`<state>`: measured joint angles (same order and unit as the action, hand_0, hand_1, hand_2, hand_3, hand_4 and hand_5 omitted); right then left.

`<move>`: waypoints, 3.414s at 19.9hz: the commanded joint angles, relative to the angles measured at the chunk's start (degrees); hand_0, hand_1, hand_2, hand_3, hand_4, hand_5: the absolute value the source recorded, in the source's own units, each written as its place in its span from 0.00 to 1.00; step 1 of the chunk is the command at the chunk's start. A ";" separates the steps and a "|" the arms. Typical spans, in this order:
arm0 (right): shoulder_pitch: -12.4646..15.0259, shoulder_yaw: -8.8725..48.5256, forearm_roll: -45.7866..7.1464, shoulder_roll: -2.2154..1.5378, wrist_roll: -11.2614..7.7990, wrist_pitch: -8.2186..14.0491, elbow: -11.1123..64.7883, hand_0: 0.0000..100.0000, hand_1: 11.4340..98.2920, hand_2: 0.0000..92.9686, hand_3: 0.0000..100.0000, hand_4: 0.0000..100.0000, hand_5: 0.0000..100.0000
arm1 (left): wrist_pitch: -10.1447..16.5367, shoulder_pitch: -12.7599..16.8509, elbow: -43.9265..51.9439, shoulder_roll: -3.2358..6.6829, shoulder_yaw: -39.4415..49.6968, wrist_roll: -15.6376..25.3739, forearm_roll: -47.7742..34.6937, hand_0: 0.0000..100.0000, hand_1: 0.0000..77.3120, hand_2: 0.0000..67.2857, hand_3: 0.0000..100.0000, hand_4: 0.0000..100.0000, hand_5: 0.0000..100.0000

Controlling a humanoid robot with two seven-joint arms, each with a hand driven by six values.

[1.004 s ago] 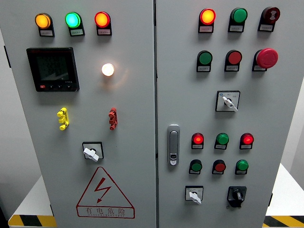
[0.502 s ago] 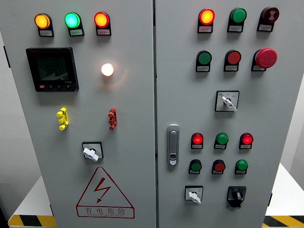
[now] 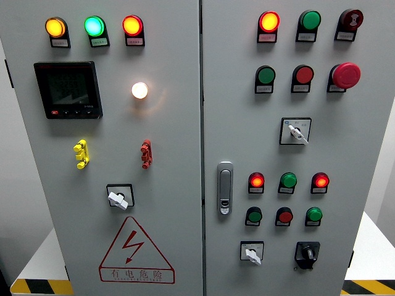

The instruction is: Trip black knob to open circuit

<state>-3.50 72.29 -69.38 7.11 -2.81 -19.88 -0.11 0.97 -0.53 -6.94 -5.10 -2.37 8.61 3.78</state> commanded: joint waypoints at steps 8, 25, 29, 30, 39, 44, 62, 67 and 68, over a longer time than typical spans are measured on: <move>2.36 12.34 -14.90 0.19 0.08 0.80 19.52 0.63 0.30 0.04 0.19 0.13 0.25 | 0.00 0.00 0.00 0.00 0.00 0.00 0.00 0.00 0.04 0.19 0.21 0.07 0.02; 9.56 19.47 -18.43 0.01 0.43 4.67 71.19 0.67 0.40 0.02 0.42 0.41 0.52 | 0.00 0.00 0.00 0.00 0.00 0.00 0.00 0.00 0.04 0.19 0.21 0.07 0.02; 9.74 19.04 -18.25 0.10 0.87 7.38 79.02 0.71 0.42 0.01 0.55 0.59 0.63 | 0.00 0.00 0.00 0.00 0.00 0.00 0.00 0.00 0.04 0.19 0.21 0.07 0.02; 9.74 18.42 -18.25 0.10 1.48 8.96 80.95 0.72 0.42 0.01 0.58 0.63 0.67 | 0.00 0.00 0.00 0.00 0.00 0.00 0.00 0.00 0.04 0.19 0.21 0.07 0.02; 9.83 12.80 -18.25 0.19 2.89 15.64 90.11 0.79 0.47 0.00 0.86 0.95 1.00 | 0.00 0.00 0.00 0.00 0.00 0.00 0.00 0.00 0.04 0.19 0.21 0.07 0.02; 7.12 12.35 -18.34 0.45 4.56 16.45 90.29 1.00 0.79 0.00 0.84 0.90 1.00 | 0.00 0.00 0.00 0.00 0.00 0.00 0.00 0.00 0.04 0.19 0.21 0.07 0.02; -2.55 12.70 -18.34 1.16 7.11 17.77 87.40 0.90 1.00 0.04 0.87 0.97 1.00 | 0.00 0.00 0.00 -0.09 0.00 0.00 0.00 0.00 0.04 0.19 0.21 0.07 0.02; -4.14 12.88 -18.16 1.16 7.55 17.68 86.25 0.90 1.00 0.04 0.87 0.98 1.00 | 0.00 0.00 0.00 0.00 0.00 0.00 0.00 0.00 0.04 0.19 0.21 0.07 0.02; -4.23 12.88 -18.16 1.16 7.55 17.68 86.16 0.90 1.00 0.04 0.87 0.98 1.00 | 0.00 0.00 0.00 -0.09 0.00 0.00 0.00 0.00 0.04 0.19 0.21 0.07 0.02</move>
<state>-7.44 85.16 -87.56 8.26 4.67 -2.17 86.35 0.97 -0.53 -6.94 -5.19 -2.37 8.61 3.78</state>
